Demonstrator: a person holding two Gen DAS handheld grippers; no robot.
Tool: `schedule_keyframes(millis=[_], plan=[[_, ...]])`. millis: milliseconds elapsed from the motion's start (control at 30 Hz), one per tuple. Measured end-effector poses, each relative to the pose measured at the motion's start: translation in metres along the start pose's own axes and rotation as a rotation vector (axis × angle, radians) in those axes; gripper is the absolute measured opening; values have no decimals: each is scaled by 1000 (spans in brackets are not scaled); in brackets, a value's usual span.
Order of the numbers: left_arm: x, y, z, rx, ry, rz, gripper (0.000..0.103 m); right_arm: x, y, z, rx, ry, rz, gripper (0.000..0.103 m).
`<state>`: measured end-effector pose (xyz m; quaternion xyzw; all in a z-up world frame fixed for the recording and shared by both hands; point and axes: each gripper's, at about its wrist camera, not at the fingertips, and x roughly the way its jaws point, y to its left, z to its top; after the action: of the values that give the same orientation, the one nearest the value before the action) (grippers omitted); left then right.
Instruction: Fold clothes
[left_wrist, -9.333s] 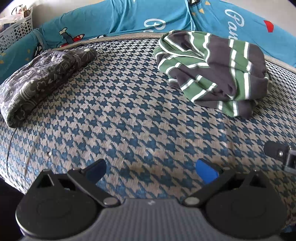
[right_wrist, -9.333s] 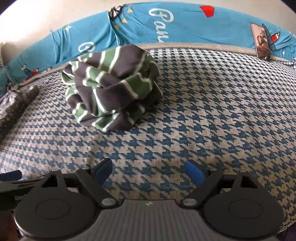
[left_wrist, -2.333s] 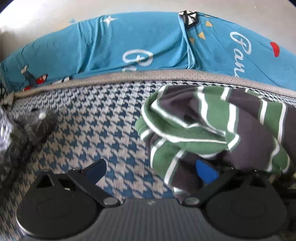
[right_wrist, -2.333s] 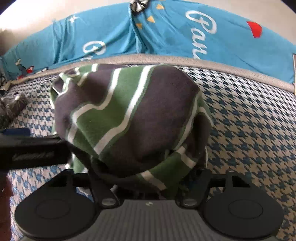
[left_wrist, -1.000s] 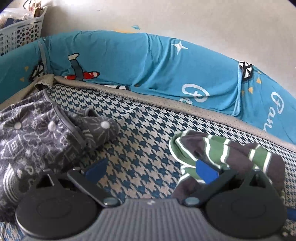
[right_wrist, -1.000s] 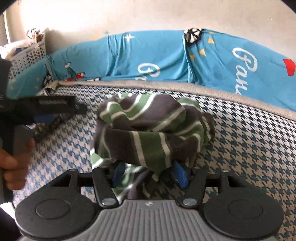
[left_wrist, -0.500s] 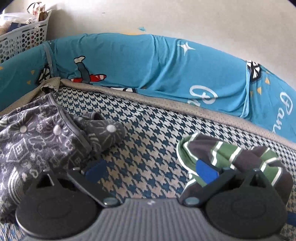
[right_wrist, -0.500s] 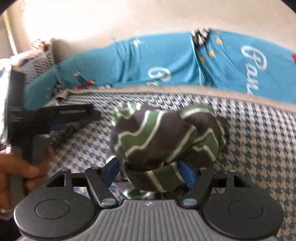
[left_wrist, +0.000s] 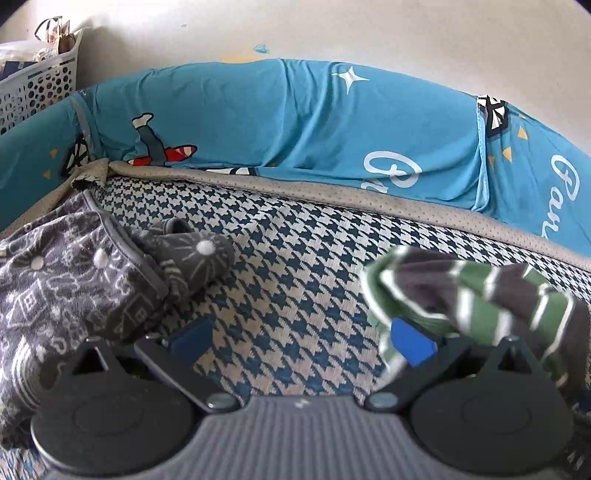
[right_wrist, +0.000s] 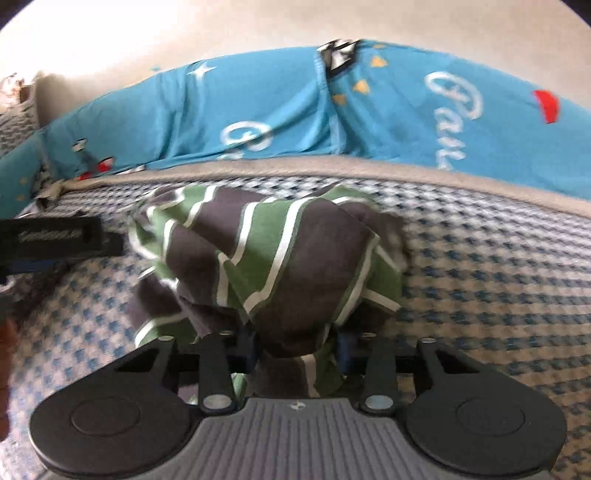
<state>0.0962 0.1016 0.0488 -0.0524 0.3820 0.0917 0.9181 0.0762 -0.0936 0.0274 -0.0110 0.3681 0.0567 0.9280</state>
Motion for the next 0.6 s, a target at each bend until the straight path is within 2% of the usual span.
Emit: schedule_keyframes(millis=[133,167,267,467,600], plan=[[3,-7,-1,31,13,19,103,0,-16,2,64,6,-67,34],[4,-8,-2,38,16,20,103,2,-22,2,78,21,-74,40],[5,-12,-3,57,23,27,103,4,-30,0,86,59,-38,44],[4,-14,-4,73,17,36,103,-25,-43,4,70,-17,-13,51],[4,-15,-4,71,19,39,103,-36,-54,4,77,-20,8,52]])
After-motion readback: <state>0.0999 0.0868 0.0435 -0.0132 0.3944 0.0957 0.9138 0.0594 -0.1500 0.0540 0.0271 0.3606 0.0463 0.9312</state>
